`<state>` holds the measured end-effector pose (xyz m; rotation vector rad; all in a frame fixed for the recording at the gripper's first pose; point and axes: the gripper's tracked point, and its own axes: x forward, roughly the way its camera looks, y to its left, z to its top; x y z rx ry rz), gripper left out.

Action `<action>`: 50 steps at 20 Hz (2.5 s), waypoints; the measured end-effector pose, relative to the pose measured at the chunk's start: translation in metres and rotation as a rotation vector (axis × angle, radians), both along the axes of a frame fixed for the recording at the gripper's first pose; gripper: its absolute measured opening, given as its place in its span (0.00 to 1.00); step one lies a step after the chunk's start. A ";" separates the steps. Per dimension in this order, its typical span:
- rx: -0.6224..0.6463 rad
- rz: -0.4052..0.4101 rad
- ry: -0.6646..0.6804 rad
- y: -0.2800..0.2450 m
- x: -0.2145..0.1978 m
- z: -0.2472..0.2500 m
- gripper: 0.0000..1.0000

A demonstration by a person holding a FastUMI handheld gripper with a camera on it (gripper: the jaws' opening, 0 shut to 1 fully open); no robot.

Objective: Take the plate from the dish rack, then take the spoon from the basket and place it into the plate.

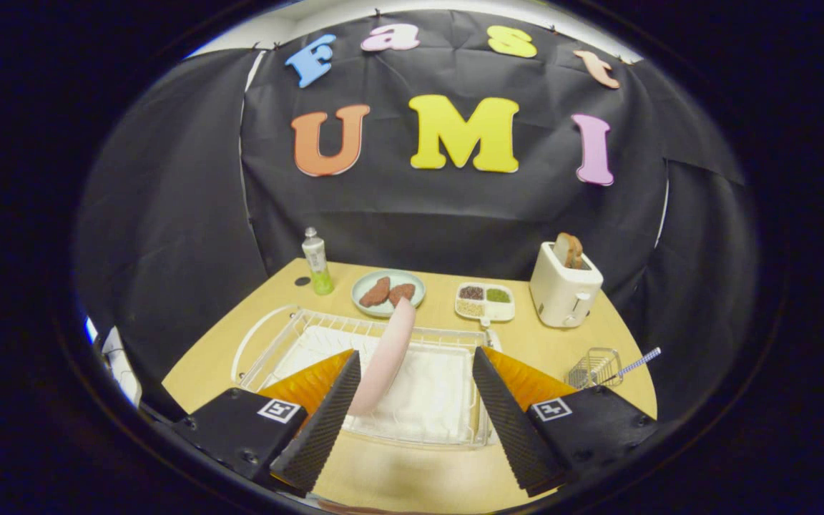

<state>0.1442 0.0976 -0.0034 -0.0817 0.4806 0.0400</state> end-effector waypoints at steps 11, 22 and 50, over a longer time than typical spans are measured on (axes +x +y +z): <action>-0.123 -0.228 0.410 0.007 0.077 -0.018 0.76; -0.032 -0.187 0.605 0.026 0.075 -0.063 0.44; 0.161 -0.098 0.276 -0.003 -0.108 -0.055 0.27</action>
